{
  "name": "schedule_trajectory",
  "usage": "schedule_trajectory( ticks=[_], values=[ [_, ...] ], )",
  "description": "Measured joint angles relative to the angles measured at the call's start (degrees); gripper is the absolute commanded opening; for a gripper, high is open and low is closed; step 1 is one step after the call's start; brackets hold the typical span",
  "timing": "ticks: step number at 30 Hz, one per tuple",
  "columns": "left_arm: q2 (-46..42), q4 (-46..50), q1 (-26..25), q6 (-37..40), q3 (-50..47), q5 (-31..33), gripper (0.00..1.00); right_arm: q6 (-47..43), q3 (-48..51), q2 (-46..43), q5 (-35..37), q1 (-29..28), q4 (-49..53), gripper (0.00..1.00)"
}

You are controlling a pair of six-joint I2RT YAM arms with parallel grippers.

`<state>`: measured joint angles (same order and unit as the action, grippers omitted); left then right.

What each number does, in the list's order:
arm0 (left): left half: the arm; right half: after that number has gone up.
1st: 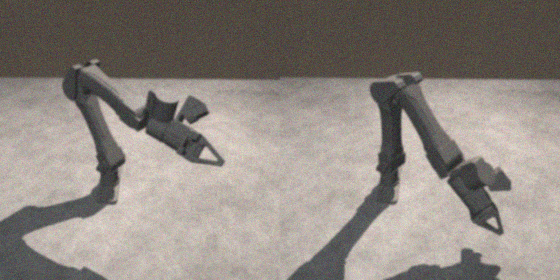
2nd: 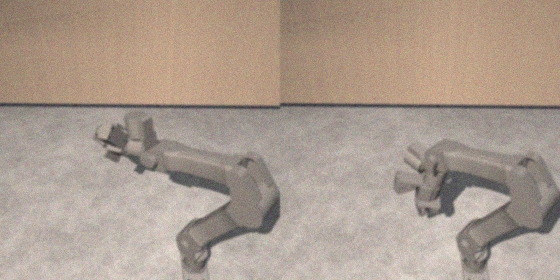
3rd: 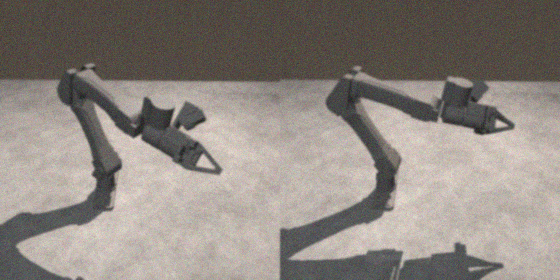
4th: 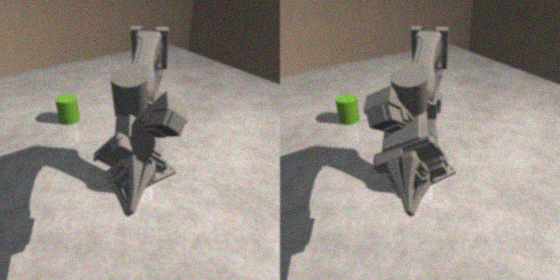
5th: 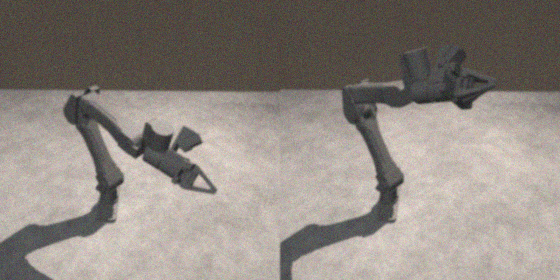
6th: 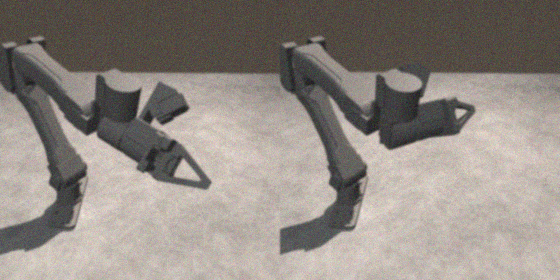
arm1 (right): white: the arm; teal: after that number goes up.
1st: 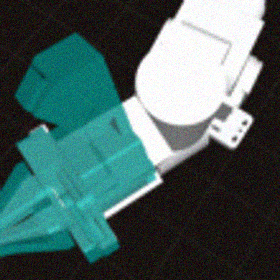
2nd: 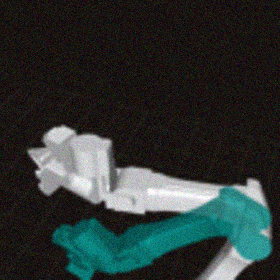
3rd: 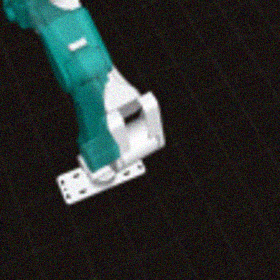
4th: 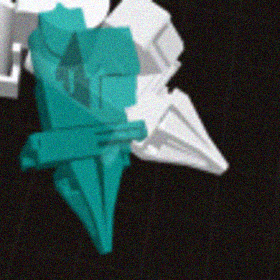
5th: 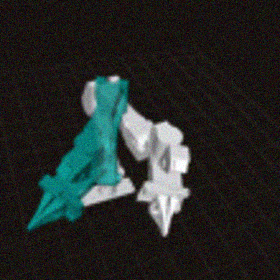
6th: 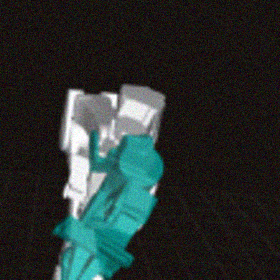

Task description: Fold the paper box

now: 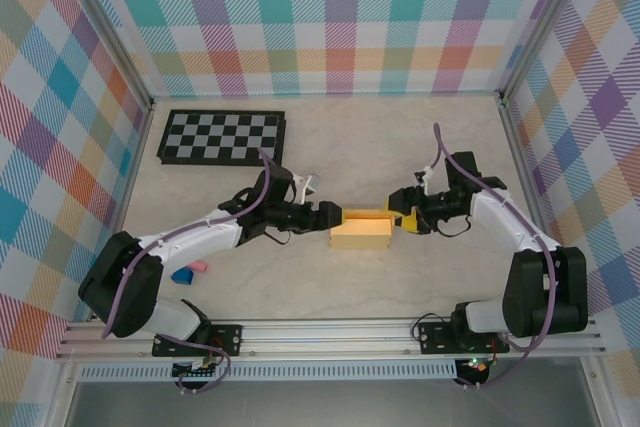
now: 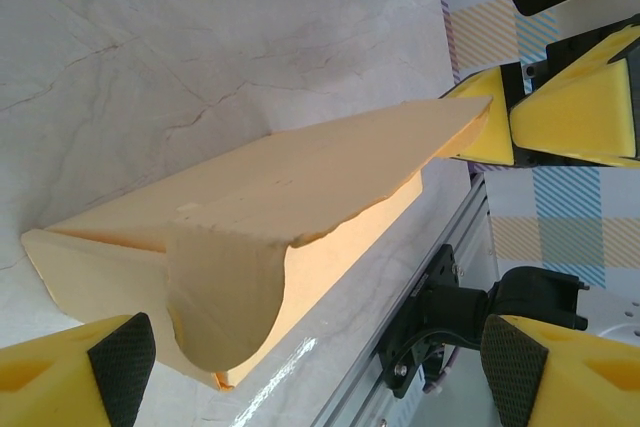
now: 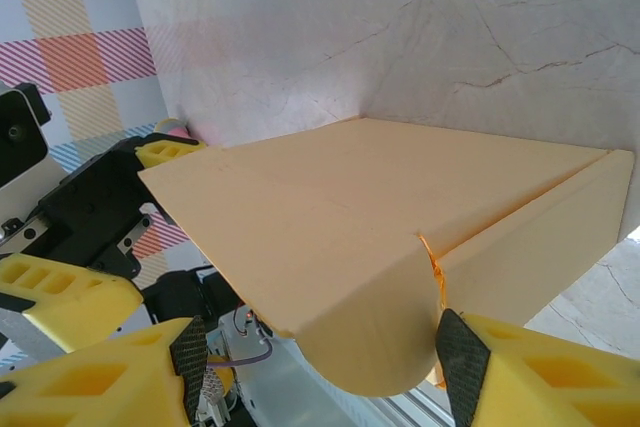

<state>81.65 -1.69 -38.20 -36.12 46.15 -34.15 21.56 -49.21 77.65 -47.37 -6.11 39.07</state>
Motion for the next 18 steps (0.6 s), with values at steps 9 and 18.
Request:
schedule_trajectory(
  ticks=[9, 18],
  values=[
    [-0.83, 2.58, 0.09, 1.99, 0.28, 1.42, 0.88, 0.00, -0.11, 0.52, 0.81, 0.00, 0.59, 0.68],
    [-8.02, 10.36, 3.48, 7.32, 1.73, 5.16, 0.88, -1.07, -4.68, 0.04, 3.48, 0.00, 4.00, 0.70]
  ],
)
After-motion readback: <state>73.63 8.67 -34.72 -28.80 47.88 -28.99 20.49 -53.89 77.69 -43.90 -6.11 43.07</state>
